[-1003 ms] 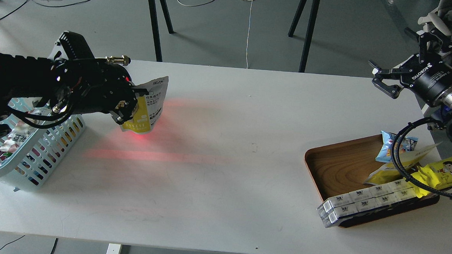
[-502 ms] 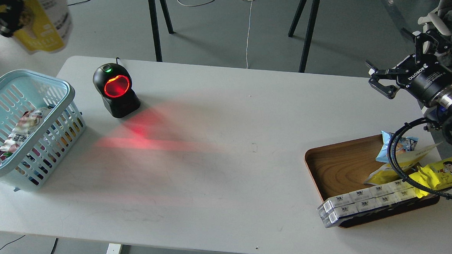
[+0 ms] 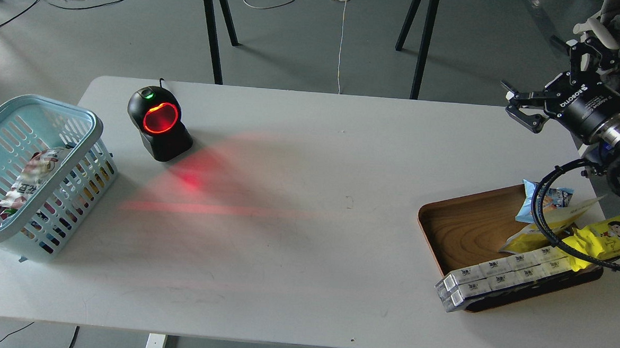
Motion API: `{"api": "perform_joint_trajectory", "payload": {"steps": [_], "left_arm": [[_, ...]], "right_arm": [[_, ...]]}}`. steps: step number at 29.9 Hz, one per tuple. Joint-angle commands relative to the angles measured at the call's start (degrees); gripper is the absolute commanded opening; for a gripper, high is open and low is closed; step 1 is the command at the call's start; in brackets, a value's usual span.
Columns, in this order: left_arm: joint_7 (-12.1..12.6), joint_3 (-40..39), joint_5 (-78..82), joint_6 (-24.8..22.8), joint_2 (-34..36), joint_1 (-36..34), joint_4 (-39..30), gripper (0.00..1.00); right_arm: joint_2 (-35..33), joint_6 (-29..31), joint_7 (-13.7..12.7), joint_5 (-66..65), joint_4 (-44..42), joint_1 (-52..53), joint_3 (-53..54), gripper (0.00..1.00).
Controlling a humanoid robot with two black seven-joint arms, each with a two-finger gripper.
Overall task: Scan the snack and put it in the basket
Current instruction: 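Move the packet over the blue basket and drop it in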
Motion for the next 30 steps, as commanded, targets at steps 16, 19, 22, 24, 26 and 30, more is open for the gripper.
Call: {"api": "perform_joint_trajectory", "payload": {"steps": [16,19,22,24,26,30], "left_arm": [[0.7,6.8,-8.6,5.9,-2.5,0.0,-0.3,0.02],[0.7,6.9,-9.1,6.3,-3.3,0.2,-0.3,0.01],[0.6,8.9,-9.5,7.9,-4.2,0.2,0.1,0.01],[0.6,10.4,-10.3,9.1,-4.8,0.2,0.3,0.02],[0.6,11.4,-11.1,9.4,-5.4,0.2,0.7,0.02],[0.6,12.9,-11.7,10.1,-7.2,0.3,2.5,0.02]], "right_arm": [[0.0,0.0,0.0,0.0,0.1,-0.6,-0.1,0.99],[0.1,0.0,0.0,0.0,0.1,-0.5,-1.2,0.99],[0.1,0.0,0.0,0.0,0.1,-0.4,-1.7,0.99],[0.1,0.0,0.0,0.0,0.1,-0.5,-1.7,0.99],[0.1,0.0,0.0,0.0,0.1,-0.5,-1.8,0.99],[0.1,0.0,0.0,0.0,0.1,-0.5,-1.8,0.99]]}}
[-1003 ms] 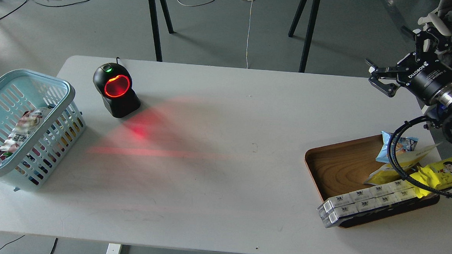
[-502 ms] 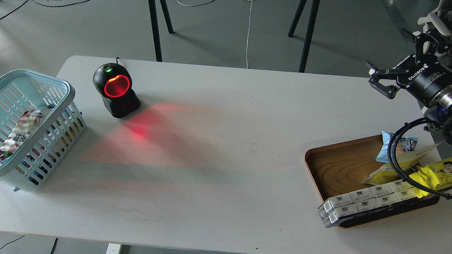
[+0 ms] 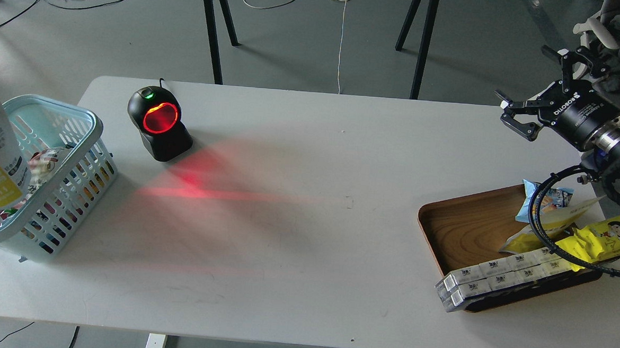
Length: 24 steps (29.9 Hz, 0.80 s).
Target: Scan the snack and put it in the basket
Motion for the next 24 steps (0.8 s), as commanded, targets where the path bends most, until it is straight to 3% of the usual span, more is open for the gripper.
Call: {"api": "perform_joint_trajectory", "payload": {"steps": [1,7,11,17,21,24], "left_arm": [[0.0,1.1,-0.4,1.3,-1.6,0.0,1.6,0.02],[-0.3,2.3,-0.6,2.2,-2.5,0.1,2.6,0.08],[-0.3,2.3,-1.3,3.0,-2.8,0.2,3.2,0.22],[-0.3,1.6,-2.2,5.2,-2.3,-0.1,3.1,0.54],[-0.3,-1.6,-2.3,6.3,-2.0,-0.6,2.9,0.93],[-0.2,-6.1,-3.0,6.3,-2.0,-0.6,2.9,0.98]], "right_arm": [[0.1,0.0,0.0,0.0,0.0,0.0,0.0,0.99],[0.1,0.0,0.0,0.0,-0.1,-0.2,-0.1,0.99],[0.1,0.0,0.0,0.0,0.1,0.0,-0.2,0.99],[0.1,0.0,0.0,0.0,0.1,0.4,-0.2,0.99],[0.1,0.0,0.0,0.0,0.1,0.8,-0.2,1.0],[0.1,0.0,0.0,0.0,0.2,1.2,-0.2,1.0]]}}
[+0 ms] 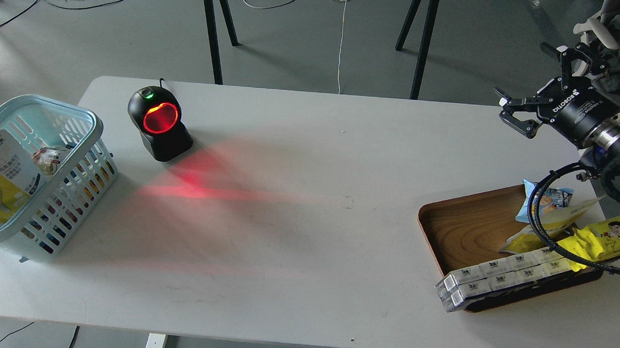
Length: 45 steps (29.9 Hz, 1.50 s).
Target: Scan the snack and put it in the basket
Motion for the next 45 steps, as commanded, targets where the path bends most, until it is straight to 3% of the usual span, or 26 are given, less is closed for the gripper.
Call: {"api": "perform_joint_trajectory", "payload": {"steps": [1,7,12,22,29,35,39,45], "left_arm": [[0.1,-5.3,-1.5,0.1,0.0,-0.1,0.0,0.99],[0.7,-15.4,-10.3,-0.5,-3.5,-0.1,-0.1,0.99],[5.5,-20.3,-24.3,-0.7,-11.7,-0.2,1.3,0.99],[6.4,-30.0,-54.6,-0.3,-38.5,-0.5,15.6,0.99],[8.3,-32.3,-79.2,-0.3,-49.8,-0.5,24.0,0.99],[8.9,-32.5,-94.4,0.6,-55.0,0.1,25.2,0.99],[8.9,-32.5,-104.2,3.5,-55.6,0.3,25.2,0.99],[9.0,-32.4,-108.0,3.5,-55.3,0.3,24.9,0.99]], "right_arm": [[0.0,0.0,0.0,0.0,0.1,0.4,0.0,1.0],[0.0,0.0,0.0,0.0,0.8,1.1,0.0,1.0],[0.4,-0.3,0.0,0.0,2.4,1.6,0.0,1.0],[0.4,-1.7,-0.1,0.1,5.1,2.3,0.8,1.0],[-0.3,-1.6,-0.4,0.1,4.5,3.0,1.1,1.0],[-3.1,-1.6,-0.3,0.1,5.0,0.2,1.2,1.0],[-3.2,-1.6,-0.2,0.1,5.0,-0.3,1.6,1.0],[-2.7,-1.7,-0.3,0.1,5.0,-0.4,0.6,1.0]]}}
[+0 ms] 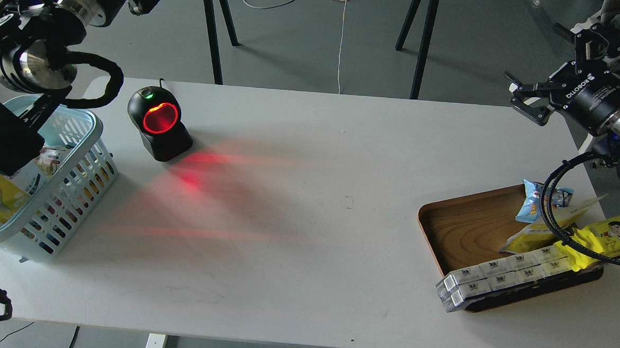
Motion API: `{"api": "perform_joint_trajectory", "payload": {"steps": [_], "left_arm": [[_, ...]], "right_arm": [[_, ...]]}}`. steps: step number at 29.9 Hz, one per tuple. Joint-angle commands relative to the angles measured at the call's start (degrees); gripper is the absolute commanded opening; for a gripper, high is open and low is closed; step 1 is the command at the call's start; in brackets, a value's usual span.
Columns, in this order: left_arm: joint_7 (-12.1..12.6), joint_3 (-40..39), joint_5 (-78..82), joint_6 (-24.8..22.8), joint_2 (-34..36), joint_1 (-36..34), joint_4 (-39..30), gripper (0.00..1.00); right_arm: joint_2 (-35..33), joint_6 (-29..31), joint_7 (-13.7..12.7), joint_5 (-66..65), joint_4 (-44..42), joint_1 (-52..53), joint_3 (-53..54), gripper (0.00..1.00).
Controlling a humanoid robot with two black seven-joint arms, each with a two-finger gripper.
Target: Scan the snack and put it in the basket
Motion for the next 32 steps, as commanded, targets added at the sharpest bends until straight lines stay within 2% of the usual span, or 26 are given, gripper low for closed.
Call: {"api": "perform_joint_trajectory", "payload": {"steps": [1,6,13,16,18,24,27,32], "left_arm": [[0.1,0.2,-0.8,-0.1,0.2,-0.1,-0.1,0.99],[0.8,0.2,-0.8,-0.1,0.2,0.5,-0.1,0.99],[3.1,0.1,-1.6,0.0,0.0,1.8,0.7,1.0],[3.1,0.2,-3.4,3.4,-0.9,2.2,2.8,1.0],[3.0,0.1,-3.5,3.9,-2.3,2.7,4.3,1.0],[2.4,0.0,-4.1,-3.0,-2.6,3.9,4.5,1.0],[1.8,-0.1,-6.0,-2.8,-3.1,4.6,4.5,1.0],[-0.6,-0.2,-7.1,-2.9,-3.4,5.2,4.4,1.0]], "right_arm": [[0.3,0.0,-0.1,-0.1,-0.1,-0.1,-0.4,1.0],[0.5,0.0,0.0,0.0,-0.2,-0.1,-0.2,1.0],[0.4,0.0,0.1,0.0,0.0,-0.2,0.2,1.0],[0.5,-0.6,0.1,-0.1,0.0,-0.2,-0.1,1.0],[0.6,-0.8,0.1,-0.1,0.0,0.0,-0.7,1.0],[0.7,-0.8,0.1,-0.4,-0.4,0.0,-0.8,1.0],[0.7,-0.8,0.1,-0.4,-0.5,0.0,-0.8,1.0],[0.8,-1.0,0.1,-1.4,-0.4,0.1,-0.8,1.0]]}}
